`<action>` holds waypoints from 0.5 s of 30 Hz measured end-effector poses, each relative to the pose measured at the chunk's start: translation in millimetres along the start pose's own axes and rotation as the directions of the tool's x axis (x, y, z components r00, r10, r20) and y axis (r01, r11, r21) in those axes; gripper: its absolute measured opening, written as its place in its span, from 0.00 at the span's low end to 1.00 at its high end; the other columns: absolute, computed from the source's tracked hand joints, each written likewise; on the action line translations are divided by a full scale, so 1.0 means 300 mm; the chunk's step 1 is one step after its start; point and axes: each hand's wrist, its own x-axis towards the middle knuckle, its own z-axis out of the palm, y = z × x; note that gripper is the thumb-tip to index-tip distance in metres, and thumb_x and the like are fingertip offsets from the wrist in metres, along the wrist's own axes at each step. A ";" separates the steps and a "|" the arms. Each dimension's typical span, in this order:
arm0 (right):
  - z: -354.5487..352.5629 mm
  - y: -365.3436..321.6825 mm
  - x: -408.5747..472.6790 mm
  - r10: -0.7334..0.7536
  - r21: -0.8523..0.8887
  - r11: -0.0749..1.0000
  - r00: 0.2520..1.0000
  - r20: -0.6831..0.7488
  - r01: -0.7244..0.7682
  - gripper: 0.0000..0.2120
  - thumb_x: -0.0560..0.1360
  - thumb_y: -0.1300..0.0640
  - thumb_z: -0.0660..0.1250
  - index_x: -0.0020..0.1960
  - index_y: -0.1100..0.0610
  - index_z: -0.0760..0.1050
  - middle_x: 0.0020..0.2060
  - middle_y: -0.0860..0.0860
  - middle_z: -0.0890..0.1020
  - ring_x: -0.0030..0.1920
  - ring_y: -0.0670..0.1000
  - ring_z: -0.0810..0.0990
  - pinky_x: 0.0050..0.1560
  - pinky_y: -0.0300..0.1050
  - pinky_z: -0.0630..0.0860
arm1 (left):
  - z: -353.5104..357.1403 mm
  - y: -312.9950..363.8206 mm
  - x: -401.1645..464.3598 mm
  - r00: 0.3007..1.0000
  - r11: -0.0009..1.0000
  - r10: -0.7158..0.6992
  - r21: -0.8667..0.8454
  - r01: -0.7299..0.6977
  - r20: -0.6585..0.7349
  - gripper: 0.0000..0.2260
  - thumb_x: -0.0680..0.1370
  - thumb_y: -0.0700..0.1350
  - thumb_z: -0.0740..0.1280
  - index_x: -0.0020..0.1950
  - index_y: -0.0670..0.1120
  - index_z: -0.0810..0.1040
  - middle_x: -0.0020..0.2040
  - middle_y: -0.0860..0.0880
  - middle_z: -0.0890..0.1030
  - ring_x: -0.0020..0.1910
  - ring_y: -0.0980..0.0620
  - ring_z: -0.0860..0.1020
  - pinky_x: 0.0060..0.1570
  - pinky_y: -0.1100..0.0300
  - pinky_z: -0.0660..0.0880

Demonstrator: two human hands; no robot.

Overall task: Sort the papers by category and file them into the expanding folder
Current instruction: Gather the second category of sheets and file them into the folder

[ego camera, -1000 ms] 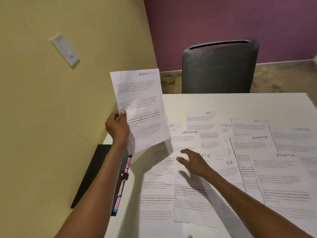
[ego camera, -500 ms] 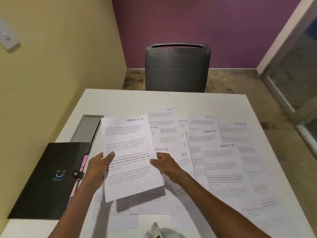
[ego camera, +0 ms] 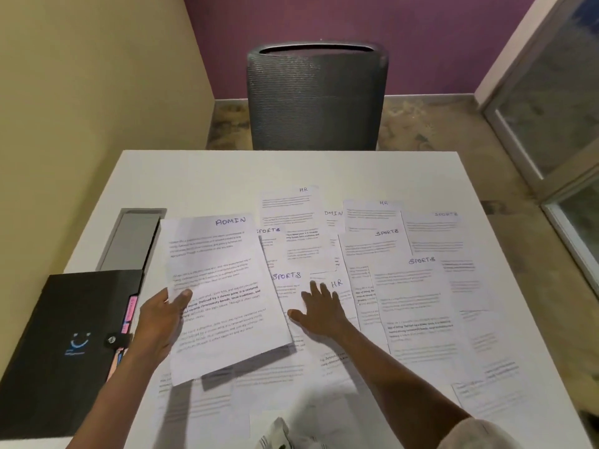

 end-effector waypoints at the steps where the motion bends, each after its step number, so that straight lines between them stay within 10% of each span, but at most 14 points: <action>1: 0.005 -0.013 0.012 -0.027 -0.031 0.999 0.999 0.034 0.028 0.46 0.68 0.29 0.37 0.76 0.56 0.58 0.79 0.57 0.49 0.78 0.58 0.49 0.75 0.62 0.49 | 0.020 0.006 0.003 1.000 1.000 0.007 0.000 -0.007 0.009 0.15 0.81 0.38 0.64 0.68 0.42 0.76 0.58 0.49 0.83 0.54 0.51 0.81 0.61 0.57 0.71; 5: -0.022 -0.053 0.050 -0.149 -0.116 0.981 0.988 0.045 0.153 0.23 0.79 0.51 0.56 0.72 0.59 0.63 0.75 0.58 0.62 0.73 0.58 0.64 0.71 0.59 0.62 | 0.115 0.017 0.023 0.997 0.999 0.016 -0.045 -0.013 0.070 0.16 0.80 0.36 0.65 0.68 0.41 0.75 0.56 0.50 0.83 0.57 0.50 0.81 0.66 0.54 0.71; 9: -0.109 -0.045 0.083 -0.018 0.390 0.914 0.969 -0.245 0.116 0.05 0.72 0.59 0.61 0.39 0.53 0.72 0.39 0.53 0.81 0.41 0.55 0.81 0.40 0.48 0.79 | 0.199 0.024 0.061 0.992 0.998 0.050 -0.052 -0.044 0.113 0.15 0.80 0.35 0.65 0.67 0.40 0.76 0.59 0.48 0.83 0.59 0.50 0.80 0.69 0.52 0.69; 15: -0.277 0.083 0.293 0.423 0.568 0.807 0.829 -0.366 -0.161 0.19 0.74 0.58 0.67 0.62 0.66 0.70 0.57 0.63 0.75 0.58 0.62 0.74 0.60 0.52 0.71 | 0.280 0.046 0.135 0.985 0.998 0.068 -0.025 -0.064 0.161 0.13 0.80 0.36 0.67 0.64 0.44 0.78 0.60 0.48 0.83 0.62 0.50 0.80 0.69 0.51 0.69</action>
